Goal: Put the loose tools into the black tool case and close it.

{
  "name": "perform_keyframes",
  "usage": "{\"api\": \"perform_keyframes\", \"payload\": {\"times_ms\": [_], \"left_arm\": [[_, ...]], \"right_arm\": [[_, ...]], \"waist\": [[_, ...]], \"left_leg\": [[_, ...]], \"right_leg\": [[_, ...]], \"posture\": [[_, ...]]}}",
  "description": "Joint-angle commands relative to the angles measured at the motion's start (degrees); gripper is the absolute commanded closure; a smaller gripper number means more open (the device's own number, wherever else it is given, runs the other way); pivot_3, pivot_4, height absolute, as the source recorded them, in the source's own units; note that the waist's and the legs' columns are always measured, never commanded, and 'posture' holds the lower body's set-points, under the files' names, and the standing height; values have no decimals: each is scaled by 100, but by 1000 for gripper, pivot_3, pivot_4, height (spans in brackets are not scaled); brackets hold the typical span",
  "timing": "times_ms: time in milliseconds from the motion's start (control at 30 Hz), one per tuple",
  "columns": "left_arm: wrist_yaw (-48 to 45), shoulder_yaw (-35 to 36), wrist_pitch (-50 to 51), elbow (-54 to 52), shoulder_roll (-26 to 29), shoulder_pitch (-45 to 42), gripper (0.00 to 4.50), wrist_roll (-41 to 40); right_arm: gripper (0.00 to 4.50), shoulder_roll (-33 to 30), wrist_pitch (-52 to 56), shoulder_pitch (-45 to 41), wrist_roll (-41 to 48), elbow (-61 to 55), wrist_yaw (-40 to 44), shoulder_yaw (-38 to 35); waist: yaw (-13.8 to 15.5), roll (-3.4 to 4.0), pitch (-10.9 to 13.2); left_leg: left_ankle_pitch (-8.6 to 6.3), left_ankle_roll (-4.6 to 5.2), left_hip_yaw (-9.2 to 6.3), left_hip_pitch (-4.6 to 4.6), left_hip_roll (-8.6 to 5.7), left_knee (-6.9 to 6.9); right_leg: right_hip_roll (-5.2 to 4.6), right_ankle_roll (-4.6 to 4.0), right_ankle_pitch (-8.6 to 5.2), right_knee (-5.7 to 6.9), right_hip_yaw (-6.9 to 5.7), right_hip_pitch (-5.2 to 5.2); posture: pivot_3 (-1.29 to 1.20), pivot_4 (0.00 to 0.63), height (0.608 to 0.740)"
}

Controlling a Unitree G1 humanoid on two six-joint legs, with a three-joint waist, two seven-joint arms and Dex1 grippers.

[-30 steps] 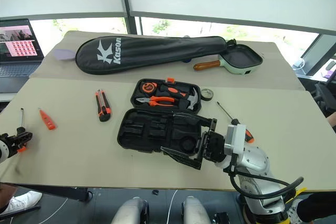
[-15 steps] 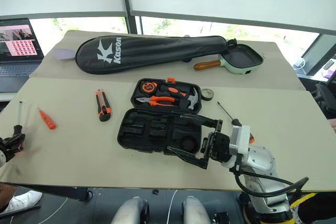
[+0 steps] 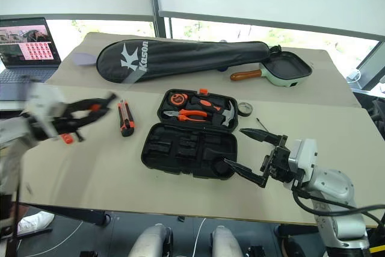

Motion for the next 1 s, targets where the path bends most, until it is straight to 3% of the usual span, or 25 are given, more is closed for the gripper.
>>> {"api": "perform_keyframes", "payload": {"times_ms": [33,200,300,567,1000], "left_arm": [[-533,-916,-570,380,-235,-744,3606,650],[-956,-1977,-1588,1417,-598,-1529,3606,1659],[-943,-2234,-2048,2048,-740,-1827,3606,2054],[-601,-2286,-2234,3123,-1317,-2353,3606,2421],[-558,-2451,-2894,3977,-1505,-2609,3606,2876]], "right_arm": [[0,-209,428,151,65,-285,-247,-267],[0,-755,1517,143,-40,-652,-834,-363],[0,-1041,2044,-73,-4,-734,-1072,-398],[0,-1164,2040,-603,-92,-435,-787,-288],[0,-1010,2082,-835,-170,-383,-501,-103]], "waist": [[-26,2,1],[-129,17,10],[-139,17,10],[-90,14,14],[-56,15,14]], "left_leg": [[0,0,1,-2,2,0],[0,1,-4,-13,8,0],[0,1,-5,-15,7,2],[-2,4,-12,-36,4,28],[-7,12,-18,-54,5,56]], "right_leg": [[6,0,0,0,5,-2],[28,0,-2,4,23,-18],[27,2,-2,5,23,-17],[23,16,-3,3,18,-19],[22,20,-1,9,10,-22]], "posture": [[0,150,740],[0,150,740],[0,150,740],[0,150,740],[0,150,740]]}}
